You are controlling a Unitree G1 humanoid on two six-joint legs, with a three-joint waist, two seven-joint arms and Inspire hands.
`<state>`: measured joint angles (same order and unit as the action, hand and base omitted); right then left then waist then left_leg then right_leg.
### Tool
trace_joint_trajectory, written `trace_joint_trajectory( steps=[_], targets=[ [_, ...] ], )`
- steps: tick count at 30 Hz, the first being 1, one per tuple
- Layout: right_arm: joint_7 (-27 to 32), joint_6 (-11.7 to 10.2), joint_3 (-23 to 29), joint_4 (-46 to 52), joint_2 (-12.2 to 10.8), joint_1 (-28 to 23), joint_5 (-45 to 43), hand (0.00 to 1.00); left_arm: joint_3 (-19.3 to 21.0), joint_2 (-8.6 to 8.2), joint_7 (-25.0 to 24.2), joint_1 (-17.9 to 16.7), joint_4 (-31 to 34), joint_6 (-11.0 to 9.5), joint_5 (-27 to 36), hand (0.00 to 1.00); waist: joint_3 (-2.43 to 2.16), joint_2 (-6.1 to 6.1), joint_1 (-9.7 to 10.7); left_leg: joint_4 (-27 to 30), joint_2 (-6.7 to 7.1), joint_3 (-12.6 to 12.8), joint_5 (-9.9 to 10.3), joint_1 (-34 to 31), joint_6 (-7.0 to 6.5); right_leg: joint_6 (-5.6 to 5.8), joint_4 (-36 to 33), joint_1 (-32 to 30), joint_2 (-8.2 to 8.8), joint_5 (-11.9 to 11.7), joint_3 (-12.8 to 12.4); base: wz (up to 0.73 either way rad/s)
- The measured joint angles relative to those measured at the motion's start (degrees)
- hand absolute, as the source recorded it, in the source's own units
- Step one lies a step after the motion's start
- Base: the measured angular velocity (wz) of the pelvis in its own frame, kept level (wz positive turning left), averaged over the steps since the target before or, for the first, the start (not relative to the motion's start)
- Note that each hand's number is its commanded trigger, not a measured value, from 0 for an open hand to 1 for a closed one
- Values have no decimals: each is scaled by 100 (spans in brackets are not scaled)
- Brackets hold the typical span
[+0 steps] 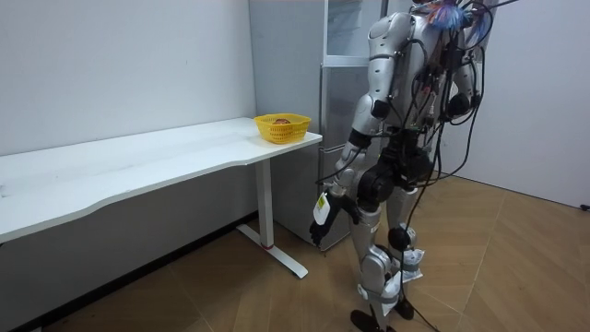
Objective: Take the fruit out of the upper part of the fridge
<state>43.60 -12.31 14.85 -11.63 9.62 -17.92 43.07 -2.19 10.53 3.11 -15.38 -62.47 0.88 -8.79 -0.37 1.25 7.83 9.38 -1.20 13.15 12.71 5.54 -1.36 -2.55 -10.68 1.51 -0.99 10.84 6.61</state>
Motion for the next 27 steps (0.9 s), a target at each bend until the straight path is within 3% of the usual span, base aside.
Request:
trace_joint_trajectory(
  steps=[3,8,15,23,27],
  targets=[
    [279,-22,957,-35,82,113,1309,0,418,3,-53,-146,221,-1,22,0,1,115,31,4,0,1,0,6,0,2,2,39,-2,7,4,0],
    [391,-38,1617,-35,396,363,2609,0,722,54,-205,-213,440,-5,16,0,3,169,107,25,4,0,0,-31,0,4,-37,-17,-2,5,-14,0],
    [230,-158,2418,124,653,761,3578,0,1249,70,-228,-266,513,-95,-35,0,2,210,162,110,-6,27,-1,-183,-1,-7,-128,-201,4,1,-30,-2],
    [-646,-199,2706,110,751,1174,3788,0,1337,82,-278,-311,570,-115,-52,0,10,187,279,127,-19,32,-1,-198,1,-27,-203,-243,5,6,-22,0],
    [-1199,-86,2701,115,752,1234,3799,0,1339,73,-281,-323,733,-107,-75,0,9,184,279,132,-22,66,-2,-191,1,-30,-224,-250,1,3,-67,-4]
  ],
)
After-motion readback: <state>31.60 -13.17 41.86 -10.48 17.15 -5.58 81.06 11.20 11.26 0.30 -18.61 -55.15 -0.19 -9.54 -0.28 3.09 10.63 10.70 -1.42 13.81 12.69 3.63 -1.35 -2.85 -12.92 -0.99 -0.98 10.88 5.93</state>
